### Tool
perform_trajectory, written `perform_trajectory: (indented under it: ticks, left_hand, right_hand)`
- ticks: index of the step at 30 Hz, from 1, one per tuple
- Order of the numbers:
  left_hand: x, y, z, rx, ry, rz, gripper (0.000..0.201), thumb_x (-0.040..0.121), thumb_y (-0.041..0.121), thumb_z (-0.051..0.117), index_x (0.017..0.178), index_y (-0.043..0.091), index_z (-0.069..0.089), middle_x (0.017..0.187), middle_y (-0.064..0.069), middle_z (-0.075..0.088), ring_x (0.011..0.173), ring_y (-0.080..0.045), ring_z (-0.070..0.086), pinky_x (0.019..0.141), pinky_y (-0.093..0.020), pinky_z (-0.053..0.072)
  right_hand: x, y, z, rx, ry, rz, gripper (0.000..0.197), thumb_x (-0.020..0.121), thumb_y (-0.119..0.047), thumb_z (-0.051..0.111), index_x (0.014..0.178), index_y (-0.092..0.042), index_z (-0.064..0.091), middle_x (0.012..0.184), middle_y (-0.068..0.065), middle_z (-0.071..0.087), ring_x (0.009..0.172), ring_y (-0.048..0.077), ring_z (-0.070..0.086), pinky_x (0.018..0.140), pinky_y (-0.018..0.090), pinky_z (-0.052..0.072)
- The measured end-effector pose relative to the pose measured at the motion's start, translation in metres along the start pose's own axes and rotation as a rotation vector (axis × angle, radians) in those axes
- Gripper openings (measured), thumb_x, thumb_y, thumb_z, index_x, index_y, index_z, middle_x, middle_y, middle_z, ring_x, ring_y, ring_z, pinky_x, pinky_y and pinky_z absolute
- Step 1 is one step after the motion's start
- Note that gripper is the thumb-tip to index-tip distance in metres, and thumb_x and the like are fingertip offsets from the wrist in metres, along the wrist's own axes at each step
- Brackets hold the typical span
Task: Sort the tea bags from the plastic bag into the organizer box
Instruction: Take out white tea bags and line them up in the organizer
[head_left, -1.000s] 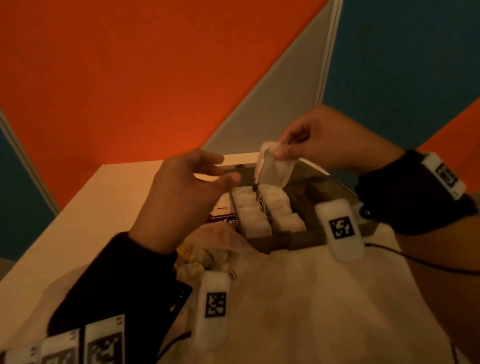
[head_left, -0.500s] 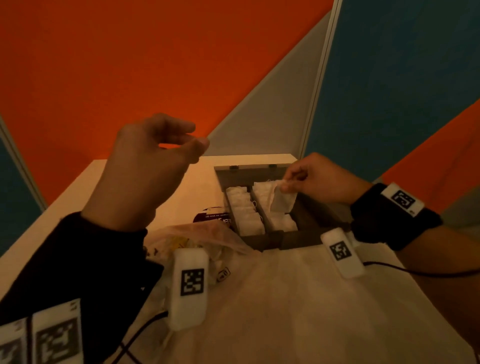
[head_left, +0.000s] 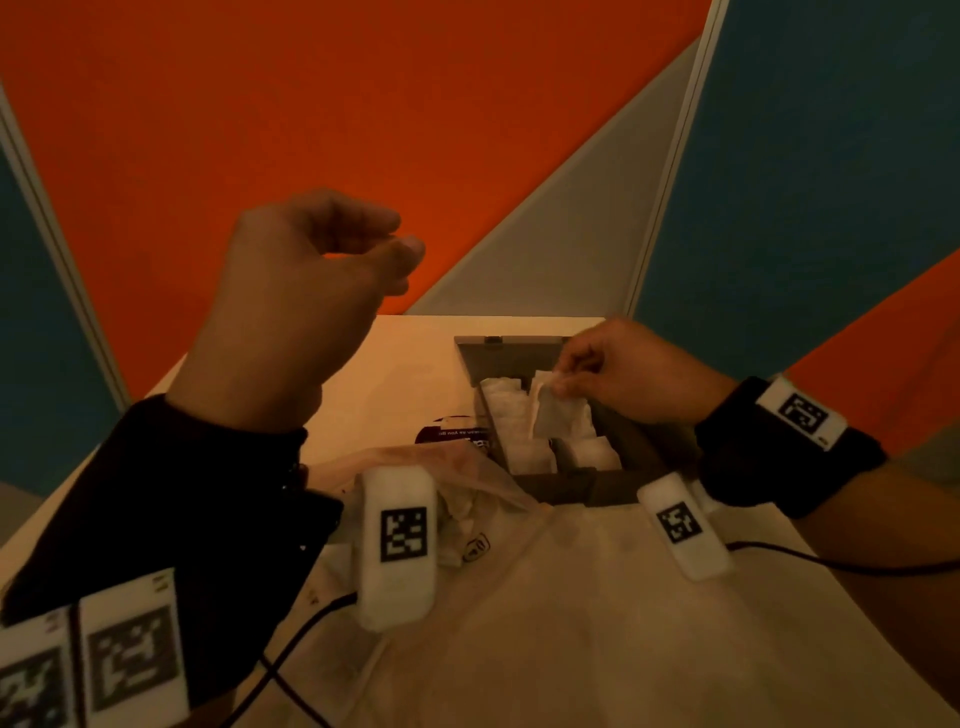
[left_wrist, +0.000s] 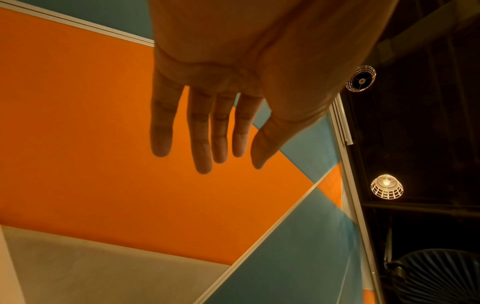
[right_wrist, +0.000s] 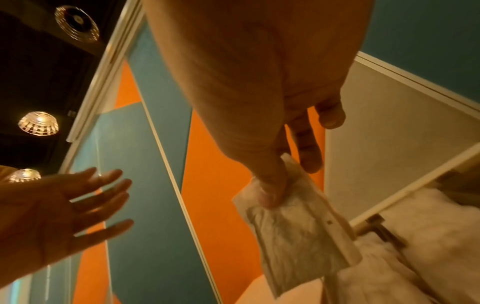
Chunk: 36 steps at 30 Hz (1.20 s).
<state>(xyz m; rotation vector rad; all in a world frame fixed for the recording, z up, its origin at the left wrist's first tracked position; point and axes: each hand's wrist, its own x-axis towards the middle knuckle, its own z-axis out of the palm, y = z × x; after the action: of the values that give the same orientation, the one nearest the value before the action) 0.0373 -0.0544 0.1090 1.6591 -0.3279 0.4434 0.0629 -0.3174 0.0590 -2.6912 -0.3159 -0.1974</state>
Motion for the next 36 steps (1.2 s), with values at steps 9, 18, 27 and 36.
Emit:
perform_trajectory:
  ticks: [9, 18, 27, 36]
  left_hand:
    - [-0.003, 0.007, -0.006, 0.007, -0.018, 0.021, 0.012, 0.086, 0.021, 0.07, 0.097, 0.022, 0.066, 0.096, -0.003, 0.07, 0.076, -0.011, 0.071, 0.081, -0.045, 0.058]
    - [-0.002, 0.01, -0.018, -0.003, 0.002, 0.034, 0.012, 0.087, 0.021, 0.069, 0.1, 0.019, 0.067, 0.09, 0.002, 0.071, 0.074, -0.011, 0.072, 0.074, -0.049, 0.059]
    - [0.0, 0.013, -0.028, -0.013, 0.018, 0.028, 0.01, 0.088, 0.021, 0.068, 0.098, 0.018, 0.069, 0.089, -0.001, 0.072, 0.071, -0.014, 0.072, 0.07, -0.052, 0.058]
    - [-0.011, 0.02, -0.024, 0.078, -0.061, 0.088, 0.018, 0.092, 0.024, 0.063, 0.088, 0.007, 0.068, 0.077, -0.002, 0.072, 0.063, -0.011, 0.071, 0.059, -0.03, 0.059]
  right_hand:
    - [0.012, 0.014, 0.038, -0.095, -0.253, 0.098, 0.008, 0.094, -0.032, 0.061, 0.087, -0.029, 0.063, 0.092, -0.006, 0.063, 0.088, 0.013, 0.059, 0.079, 0.027, 0.045]
    - [0.021, 0.0, 0.048, -0.19, -0.609, 0.224, 0.014, 0.096, -0.032, 0.058, 0.101, -0.021, 0.065, 0.078, 0.0, 0.065, 0.057, 0.011, 0.054, 0.071, 0.033, 0.054]
    - [0.041, -0.006, 0.056, -0.275, -0.534, 0.25, 0.02, 0.093, -0.03, 0.062, 0.108, -0.017, 0.067, 0.095, 0.011, 0.071, 0.06, 0.016, 0.059, 0.049, 0.021, 0.046]
    - [-0.044, -0.079, 0.028, 0.122, -0.105, -0.011, 0.009, 0.091, -0.027, 0.065, 0.096, -0.032, 0.071, 0.089, -0.015, 0.069, 0.077, -0.002, 0.064, 0.065, 0.014, 0.046]
